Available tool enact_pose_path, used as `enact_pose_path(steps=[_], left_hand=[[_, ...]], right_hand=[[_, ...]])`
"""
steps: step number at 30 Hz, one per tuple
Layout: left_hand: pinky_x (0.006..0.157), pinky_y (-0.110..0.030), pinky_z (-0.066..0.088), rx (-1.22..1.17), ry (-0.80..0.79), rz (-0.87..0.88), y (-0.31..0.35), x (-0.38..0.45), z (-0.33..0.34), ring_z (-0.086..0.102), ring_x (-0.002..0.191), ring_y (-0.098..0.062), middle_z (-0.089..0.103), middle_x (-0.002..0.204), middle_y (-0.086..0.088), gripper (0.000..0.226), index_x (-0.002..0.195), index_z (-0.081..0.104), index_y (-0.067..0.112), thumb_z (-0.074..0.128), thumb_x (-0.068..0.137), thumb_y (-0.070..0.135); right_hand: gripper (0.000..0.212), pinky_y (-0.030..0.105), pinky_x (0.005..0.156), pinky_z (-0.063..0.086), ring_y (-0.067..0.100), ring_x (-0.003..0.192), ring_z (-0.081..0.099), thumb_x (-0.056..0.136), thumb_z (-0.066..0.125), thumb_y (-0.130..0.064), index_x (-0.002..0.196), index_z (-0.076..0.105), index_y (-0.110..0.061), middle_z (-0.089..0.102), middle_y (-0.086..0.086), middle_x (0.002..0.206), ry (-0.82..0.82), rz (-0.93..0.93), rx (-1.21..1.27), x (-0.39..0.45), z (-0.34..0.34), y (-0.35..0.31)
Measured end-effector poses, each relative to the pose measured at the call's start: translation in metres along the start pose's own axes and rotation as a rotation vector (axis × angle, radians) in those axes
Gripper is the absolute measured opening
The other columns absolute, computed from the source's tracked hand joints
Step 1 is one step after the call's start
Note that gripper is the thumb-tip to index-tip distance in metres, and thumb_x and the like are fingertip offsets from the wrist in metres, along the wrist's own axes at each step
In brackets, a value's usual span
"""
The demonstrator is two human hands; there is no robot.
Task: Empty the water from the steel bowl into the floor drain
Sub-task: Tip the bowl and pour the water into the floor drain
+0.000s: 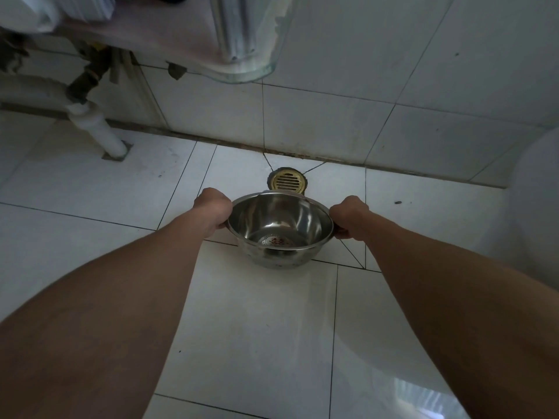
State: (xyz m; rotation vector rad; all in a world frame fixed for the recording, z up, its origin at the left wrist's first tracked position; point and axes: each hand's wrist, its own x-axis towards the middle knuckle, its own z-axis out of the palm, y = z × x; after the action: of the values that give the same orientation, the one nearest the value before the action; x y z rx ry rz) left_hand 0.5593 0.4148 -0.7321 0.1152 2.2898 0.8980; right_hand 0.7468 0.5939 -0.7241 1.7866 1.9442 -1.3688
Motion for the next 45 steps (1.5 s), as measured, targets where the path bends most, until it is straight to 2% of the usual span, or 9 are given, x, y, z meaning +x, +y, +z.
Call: enact_pose_path(steps=[6,11,16,22,25,31,36,42,45], left_hand=[[0.068,-0.037,0.060,0.010,0.007,0.003,-0.0003,0.0003,-0.0005,0.068,0.090,-0.037,0.070,0.109,-0.026,0.024,0.099,0.072,-0.005,0.051,0.086,-0.008],[0.057,-0.032,0.055,0.005,0.009,0.005,0.0025,-0.0001,0.0001,0.065,0.085,-0.033,0.069,0.111,-0.025,0.024,0.100,0.072,-0.005,0.052,0.087,-0.008],[0.077,-0.043,0.062,-0.023,0.037,-0.014,0.0025,0.0035,0.0000,0.065,0.087,-0.033,0.069,0.113,-0.027,0.022,0.104,0.070,-0.007,0.056,0.087,-0.004],[0.079,-0.044,0.062,-0.047,0.040,-0.021,0.0016,0.0050,-0.0007,0.068,0.093,-0.036,0.069,0.112,-0.026,0.023,0.103,0.070,-0.006,0.056,0.085,-0.005],[0.076,-0.040,0.060,-0.050,0.045,-0.023,0.0027,0.0056,-0.0009,0.064,0.084,-0.032,0.069,0.111,-0.025,0.023,0.102,0.070,-0.006,0.056,0.084,-0.005],[0.064,-0.032,0.052,-0.059,0.052,-0.023,0.0046,0.0054,0.0000,0.058,0.076,-0.028,0.066,0.097,-0.019,0.026,0.104,0.071,-0.006,0.054,0.084,-0.003],[0.064,-0.031,0.051,-0.062,0.051,-0.023,0.0049,0.0070,0.0007,0.057,0.078,-0.027,0.062,0.094,-0.016,0.026,0.105,0.070,-0.006,0.052,0.087,-0.003],[0.056,-0.028,0.049,-0.082,0.049,-0.023,0.0044,0.0084,0.0008,0.057,0.072,-0.026,0.063,0.087,-0.015,0.025,0.101,0.071,-0.003,0.051,0.085,-0.001],[0.053,-0.027,0.049,-0.103,0.059,-0.028,0.0056,0.0082,0.0007,0.060,0.069,-0.025,0.065,0.082,-0.014,0.021,0.092,0.070,0.001,0.051,0.085,0.001]], right_hand=[[0.016,0.027,0.043,0.048,0.023,0.062,0.062,0.095,0.059,-0.008,0.080,0.058,-0.002,0.067,0.019,0.096,-0.007,-0.006,0.014,0.0006,0.0000,-0.0005],[0.019,0.027,0.042,0.047,0.022,0.059,0.061,0.095,0.060,-0.006,0.077,0.056,-0.002,0.066,0.019,0.093,-0.006,-0.001,0.014,-0.0006,-0.0002,-0.0012],[0.009,0.023,0.032,0.045,0.023,0.058,0.062,0.096,0.058,-0.006,0.092,0.062,0.001,0.067,0.021,0.095,-0.006,-0.003,0.019,-0.0016,-0.0017,-0.0028],[0.011,0.021,0.029,0.044,0.024,0.056,0.062,0.095,0.057,-0.005,0.087,0.061,0.001,0.066,0.020,0.091,0.001,-0.007,0.026,-0.0011,-0.0025,-0.0026],[0.018,0.018,0.027,0.042,0.023,0.051,0.061,0.095,0.057,-0.005,0.077,0.056,-0.002,0.063,0.017,0.078,0.018,-0.008,0.035,0.0001,-0.0028,-0.0023],[0.021,0.016,0.026,0.039,0.022,0.048,0.061,0.095,0.058,-0.006,0.075,0.056,-0.002,0.062,0.015,0.072,0.044,-0.005,0.046,0.0022,-0.0020,-0.0019],[0.021,0.016,0.026,0.040,0.021,0.048,0.061,0.097,0.057,-0.007,0.077,0.057,-0.002,0.063,0.015,0.072,0.048,-0.008,0.054,0.0032,-0.0019,-0.0025],[0.011,0.016,0.026,0.041,0.022,0.050,0.062,0.097,0.058,-0.008,0.096,0.062,0.002,0.068,0.019,0.088,0.046,-0.022,0.065,0.0021,-0.0021,-0.0036],[0.012,0.019,0.029,0.043,0.019,0.051,0.061,0.097,0.056,-0.008,0.091,0.061,0.001,0.065,0.015,0.079,0.055,-0.026,0.080,0.0033,-0.0016,-0.0045]])
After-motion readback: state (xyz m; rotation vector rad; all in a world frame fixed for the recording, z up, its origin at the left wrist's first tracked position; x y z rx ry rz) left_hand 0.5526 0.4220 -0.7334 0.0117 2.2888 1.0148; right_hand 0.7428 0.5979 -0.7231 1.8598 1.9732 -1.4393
